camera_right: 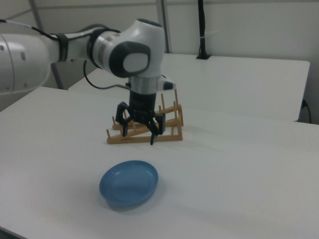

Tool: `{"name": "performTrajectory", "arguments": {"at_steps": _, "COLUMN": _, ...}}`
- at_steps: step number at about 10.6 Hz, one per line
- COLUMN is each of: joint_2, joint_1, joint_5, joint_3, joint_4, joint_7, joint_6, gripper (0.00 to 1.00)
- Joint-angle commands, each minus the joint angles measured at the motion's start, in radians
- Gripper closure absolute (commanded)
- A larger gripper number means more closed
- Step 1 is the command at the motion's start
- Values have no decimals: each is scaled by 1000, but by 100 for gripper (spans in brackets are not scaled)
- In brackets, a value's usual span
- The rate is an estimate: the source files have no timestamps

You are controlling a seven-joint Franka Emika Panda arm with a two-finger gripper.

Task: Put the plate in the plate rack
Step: 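Move the gripper over the blue plate's rim and lower it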

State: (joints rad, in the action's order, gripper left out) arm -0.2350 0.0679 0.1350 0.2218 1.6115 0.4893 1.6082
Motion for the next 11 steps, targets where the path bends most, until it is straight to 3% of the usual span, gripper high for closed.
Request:
{"name": "performTrajectory", "arguments": {"at_steps": 1, "joint_2": -58, "joint_1": -16, "joint_5": 17, "joint_3": 53, "joint_4": 71, "joint_7": 168, "joint_6": 128, "gripper": 22}}
{"name": "performTrajectory", "arguments": {"at_steps": 5, "joint_2": -154, "joint_1": -16, "joint_5": 5, "joint_3": 62, "joint_4": 76, "joint_7": 179, "joint_6": 239, "gripper": 26}}
{"name": "performTrajectory", "arguments": {"at_steps": 8, "joint_2": -185, "joint_1": -26, "joint_5": -5, "joint_3": 60, "joint_4": 103, "joint_7": 179, "joint_6": 275, "gripper": 44}}
{"name": "performTrajectory", "arguments": {"at_steps": 11, "joint_2": -201, "joint_1": -34, "joint_5": -8, "joint_3": 59, "joint_4": 122, "joint_7": 178, "joint_6": 299, "gripper": 52}}
